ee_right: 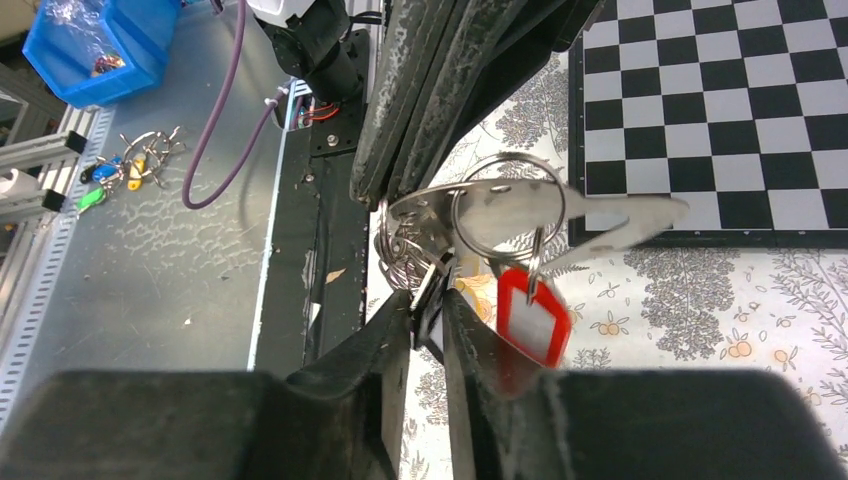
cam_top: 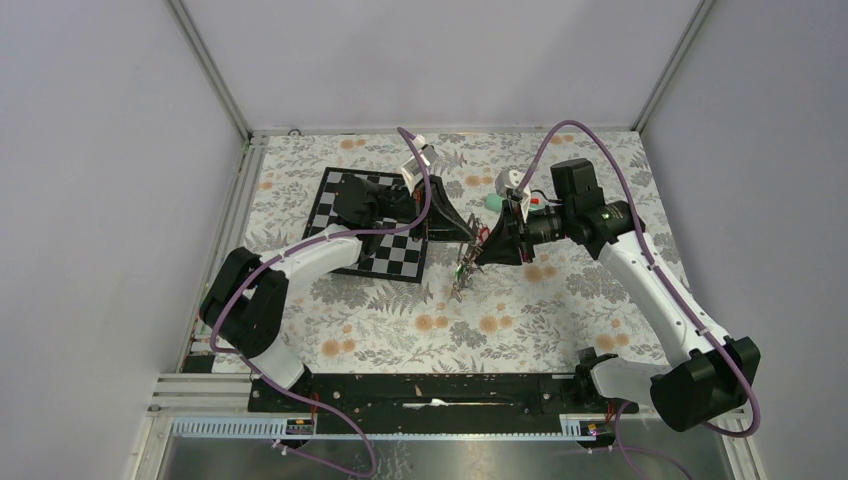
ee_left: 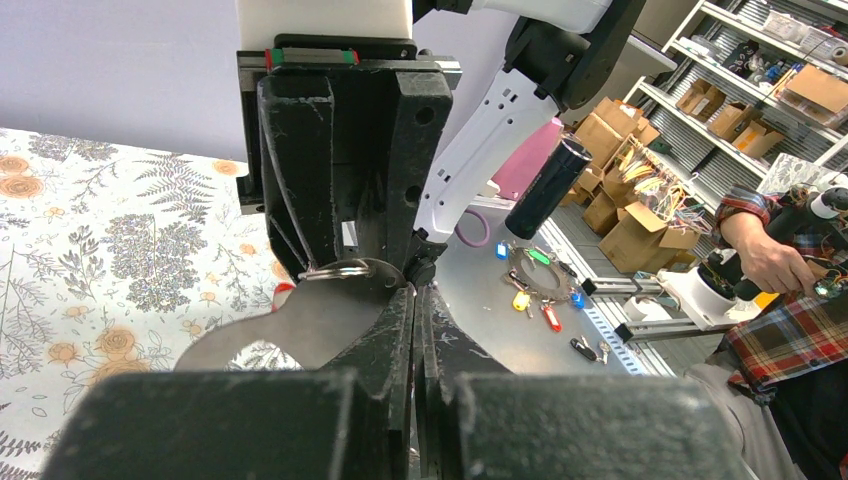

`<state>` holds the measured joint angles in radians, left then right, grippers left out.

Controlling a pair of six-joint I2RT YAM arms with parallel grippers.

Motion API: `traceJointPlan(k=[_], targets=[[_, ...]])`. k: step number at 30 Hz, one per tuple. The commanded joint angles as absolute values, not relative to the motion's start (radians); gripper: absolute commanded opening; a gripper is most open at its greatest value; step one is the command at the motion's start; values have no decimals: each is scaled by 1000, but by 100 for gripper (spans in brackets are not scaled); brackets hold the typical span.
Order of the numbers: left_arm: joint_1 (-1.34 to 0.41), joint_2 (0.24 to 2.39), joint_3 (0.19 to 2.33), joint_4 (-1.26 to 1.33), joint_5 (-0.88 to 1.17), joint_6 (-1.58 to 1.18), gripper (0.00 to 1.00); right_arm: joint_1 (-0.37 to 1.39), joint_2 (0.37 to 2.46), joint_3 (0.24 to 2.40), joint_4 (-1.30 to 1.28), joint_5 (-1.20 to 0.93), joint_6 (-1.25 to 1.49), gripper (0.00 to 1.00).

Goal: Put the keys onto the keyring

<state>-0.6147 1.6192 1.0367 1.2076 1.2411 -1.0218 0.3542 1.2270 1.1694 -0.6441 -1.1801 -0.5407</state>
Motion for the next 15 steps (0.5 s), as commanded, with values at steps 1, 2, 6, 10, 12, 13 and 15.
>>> traceJointPlan(k=[1,2,6,10,12,13,15], targets=[[-610,1602,1035,1275,1215,-1026,0,356,1217,1186,-639,-1192,-549,22],[-610,1602,1035,1273,1216,-1024,0,356,1216,1191,-646,-1188,-551,19],[-609,1597,1033,1255,1219,-1008,0,356,1209,1215,-685,-1162,-582,15],[-606,1592,1028,1243,1226,-996,0,356,1201,1235,-719,-1136,-609,11],[-606,1593,1028,1239,1230,-993,0,356,1197,1245,-739,-1120,-623,9],[-606,1594,1027,1237,1232,-991,0,357,1197,1251,-747,-1111,-631,7],[-606,1594,1025,1235,1236,-985,0,356,1192,1262,-765,-1100,-645,6]])
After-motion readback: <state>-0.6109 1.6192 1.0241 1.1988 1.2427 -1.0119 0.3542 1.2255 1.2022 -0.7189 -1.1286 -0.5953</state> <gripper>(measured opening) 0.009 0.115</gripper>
